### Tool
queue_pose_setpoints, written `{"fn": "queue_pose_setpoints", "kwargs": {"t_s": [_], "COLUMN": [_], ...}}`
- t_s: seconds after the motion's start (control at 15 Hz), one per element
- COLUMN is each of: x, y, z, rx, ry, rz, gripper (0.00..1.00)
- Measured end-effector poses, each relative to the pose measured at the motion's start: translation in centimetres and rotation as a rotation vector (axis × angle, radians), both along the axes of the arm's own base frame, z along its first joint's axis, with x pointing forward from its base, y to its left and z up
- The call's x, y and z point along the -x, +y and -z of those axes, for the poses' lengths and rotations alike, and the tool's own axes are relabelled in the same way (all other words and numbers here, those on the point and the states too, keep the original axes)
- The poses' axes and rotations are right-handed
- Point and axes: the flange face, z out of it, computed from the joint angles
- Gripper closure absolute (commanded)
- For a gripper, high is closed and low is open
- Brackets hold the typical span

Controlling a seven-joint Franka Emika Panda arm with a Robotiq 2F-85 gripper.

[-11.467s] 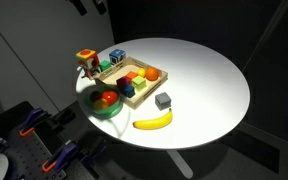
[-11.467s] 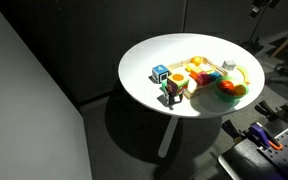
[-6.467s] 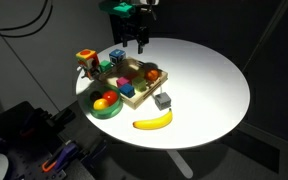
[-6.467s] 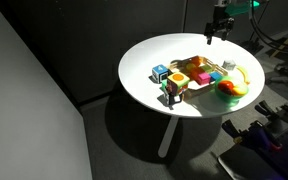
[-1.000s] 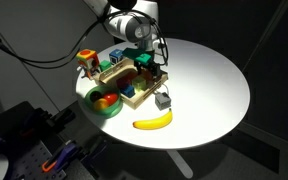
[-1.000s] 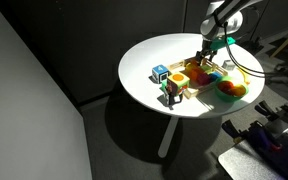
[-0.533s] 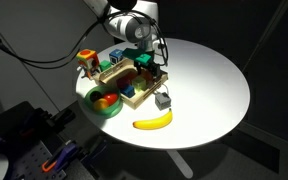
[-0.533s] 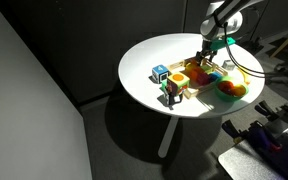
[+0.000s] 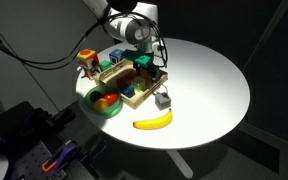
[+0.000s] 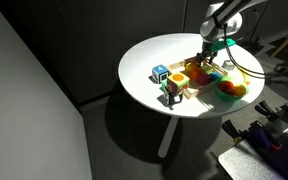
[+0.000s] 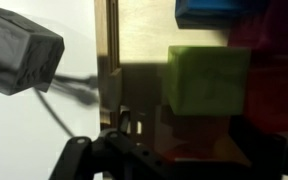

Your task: Remove the lemon from the box and put it on the right side of the table.

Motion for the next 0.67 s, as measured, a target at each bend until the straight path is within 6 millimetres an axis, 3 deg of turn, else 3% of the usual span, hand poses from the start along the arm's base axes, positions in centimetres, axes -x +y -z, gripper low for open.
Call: {"fn": "queue_pose_setpoints", "kwargs": {"t_s": [0.67], "x": [0.51], "y": [0.27], "z": [0.66], "rx": [-0.004], "ry": [0.039], "rz": [-0.005], "gripper": [0.00]}}
